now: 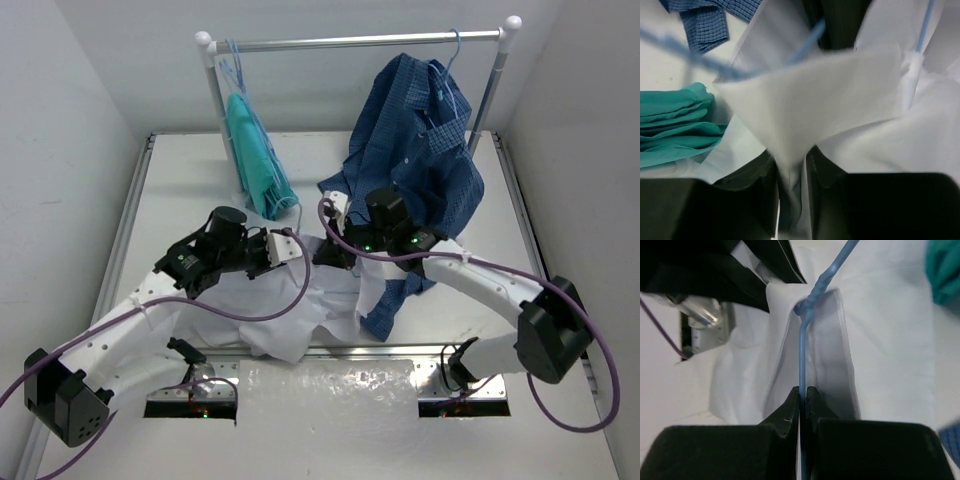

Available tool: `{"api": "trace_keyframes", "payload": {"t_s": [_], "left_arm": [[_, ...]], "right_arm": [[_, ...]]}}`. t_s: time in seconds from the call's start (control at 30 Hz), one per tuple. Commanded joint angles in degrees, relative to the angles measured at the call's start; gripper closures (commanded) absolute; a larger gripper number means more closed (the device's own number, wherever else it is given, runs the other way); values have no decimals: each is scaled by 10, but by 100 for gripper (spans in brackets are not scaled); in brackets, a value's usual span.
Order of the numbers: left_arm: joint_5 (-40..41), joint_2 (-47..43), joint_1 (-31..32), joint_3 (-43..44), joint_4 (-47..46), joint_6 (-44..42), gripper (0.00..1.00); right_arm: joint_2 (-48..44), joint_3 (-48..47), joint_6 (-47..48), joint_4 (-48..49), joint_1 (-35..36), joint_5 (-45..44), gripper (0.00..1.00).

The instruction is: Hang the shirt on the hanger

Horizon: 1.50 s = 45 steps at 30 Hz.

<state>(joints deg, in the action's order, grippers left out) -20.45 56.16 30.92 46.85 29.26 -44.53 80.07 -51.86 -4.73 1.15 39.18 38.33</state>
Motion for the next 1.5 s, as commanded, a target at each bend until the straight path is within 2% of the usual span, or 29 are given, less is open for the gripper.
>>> {"api": "trace_keyframes", "payload": {"t_s": [0.0, 0.1, 0.17, 0.2, 0.23, 0.3, 0.43, 0.57, 0.77, 0.8, 0.9, 1.0, 1.07, 1.1, 1.17, 1.37, 1.43, 1.47], "left_arm": [[-50, -7, -25, 19, 31, -6, 73], [-78, -4, -69, 22, 35, -14, 72], [-90, 3, -104, 28, 39, -27, 77], [-88, 7, -110, 30, 41, -34, 79], [-85, 10, -112, 30, 46, -48, 86], [-83, 14, -112, 26, 52, -60, 90], [-76, 19, -112, 17, 61, -86, 93], [-62, 22, -134, 15, 70, -112, 94], [-83, 31, -181, 18, 92, -144, 80], [-84, 31, -182, 18, 98, -146, 71], [-103, 24, -183, 19, 120, -171, 56], [-112, 20, -182, 14, 127, -174, 54], [-104, 25, -182, 11, 124, -172, 58], [-99, 31, -182, 9, 125, -172, 67], [-79, 36, -182, 4, 133, -177, 76], [-70, 41, -198, 4, 165, -216, 80], [-68, 46, -205, 10, 163, -223, 93], [-67, 47, -208, 11, 161, -224, 95]], "right_arm": [[-59, 10, 65, -60, -25, -55, 100], [-93, 28, 71, -88, -39, -61, 100], [-117, 46, 72, -91, -49, -62, 100], [-123, 50, 73, -91, -50, -63, 100], [-128, 53, 76, -91, -51, -68, 100], [-137, 53, 77, -98, -51, -70, 100], [-155, 46, 89, -110, -51, -78, 100], [-171, 34, 114, -167, -58, -92, 100], [-200, 35, 131, -200, -87, -100, 100], [-204, 36, 133, -200, -88, -101, 100], [-207, 28, 134, -209, -88, -87, 100], [-203, 35, 126, -200, -88, -74, 100], [-204, 40, 123, -197, -88, -72, 100], [-206, 41, 122, -193, -88, -72, 100], [-214, 42, 123, -191, -88, -78, 100], [-209, 28, 146, -230, -88, -90, 100], [-207, 34, 153, -235, -88, -90, 100], [-207, 37, 153, -234, -88, -90, 100]]}}
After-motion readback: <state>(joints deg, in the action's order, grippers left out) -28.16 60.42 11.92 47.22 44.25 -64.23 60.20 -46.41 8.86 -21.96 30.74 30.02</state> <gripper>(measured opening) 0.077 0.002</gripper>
